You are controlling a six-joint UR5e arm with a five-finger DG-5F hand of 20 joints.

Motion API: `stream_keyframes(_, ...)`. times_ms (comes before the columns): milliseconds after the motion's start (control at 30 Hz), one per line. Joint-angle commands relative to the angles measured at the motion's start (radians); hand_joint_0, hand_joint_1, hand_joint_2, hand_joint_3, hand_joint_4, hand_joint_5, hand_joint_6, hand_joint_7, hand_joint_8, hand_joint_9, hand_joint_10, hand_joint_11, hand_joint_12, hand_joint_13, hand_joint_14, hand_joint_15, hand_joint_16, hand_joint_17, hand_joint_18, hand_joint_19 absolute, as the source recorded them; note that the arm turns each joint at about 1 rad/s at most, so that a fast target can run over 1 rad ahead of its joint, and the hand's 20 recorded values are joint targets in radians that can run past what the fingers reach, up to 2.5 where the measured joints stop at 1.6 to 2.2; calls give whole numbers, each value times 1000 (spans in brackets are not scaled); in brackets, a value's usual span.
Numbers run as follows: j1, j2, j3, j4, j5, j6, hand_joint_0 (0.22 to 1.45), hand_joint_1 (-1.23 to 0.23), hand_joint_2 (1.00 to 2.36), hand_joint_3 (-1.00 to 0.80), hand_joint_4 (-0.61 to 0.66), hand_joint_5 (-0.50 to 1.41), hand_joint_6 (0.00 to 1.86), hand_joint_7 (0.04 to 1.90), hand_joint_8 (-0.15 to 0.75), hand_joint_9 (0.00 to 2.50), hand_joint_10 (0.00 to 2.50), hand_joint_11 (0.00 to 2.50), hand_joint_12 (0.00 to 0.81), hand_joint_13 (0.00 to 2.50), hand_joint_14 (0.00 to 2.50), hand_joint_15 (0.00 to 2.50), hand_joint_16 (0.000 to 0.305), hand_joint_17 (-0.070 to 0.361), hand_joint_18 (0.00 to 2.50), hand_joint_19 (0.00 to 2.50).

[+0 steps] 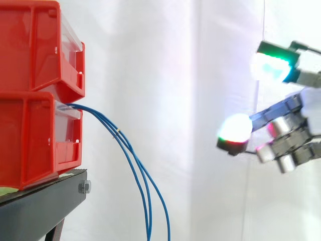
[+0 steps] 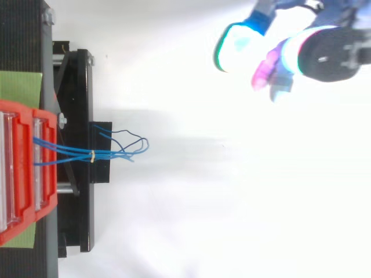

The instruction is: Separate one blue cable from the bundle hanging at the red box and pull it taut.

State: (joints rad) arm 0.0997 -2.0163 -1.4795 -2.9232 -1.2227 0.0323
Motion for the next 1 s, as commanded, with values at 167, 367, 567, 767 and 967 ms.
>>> stream_keyframes(167,5,-124,99,15,9,-11,566,-695,1011,-343,300,-129,503,942,334,1012,20,560,318,808,20,468,44,99,627,644)
stream_keyframes(367,6,-197,119,105,20,-18,564,-728,1012,-311,283,-145,503,935,309,886,17,475,315,513,10,235,39,87,267,212)
stream_keyframes(567,12,-242,154,154,14,-45,485,-747,1000,-500,296,-166,503,879,306,705,9,281,332,272,0,12,44,100,15,0)
stream_keyframes(767,20,-263,171,213,6,-58,441,-735,1000,-500,306,-172,503,843,310,672,7,216,346,255,0,0,49,111,3,0)
stream_keyframes(967,37,-266,171,245,5,-106,441,-752,1000,-500,319,-170,502,837,311,669,7,231,353,285,0,9,51,114,47,2)
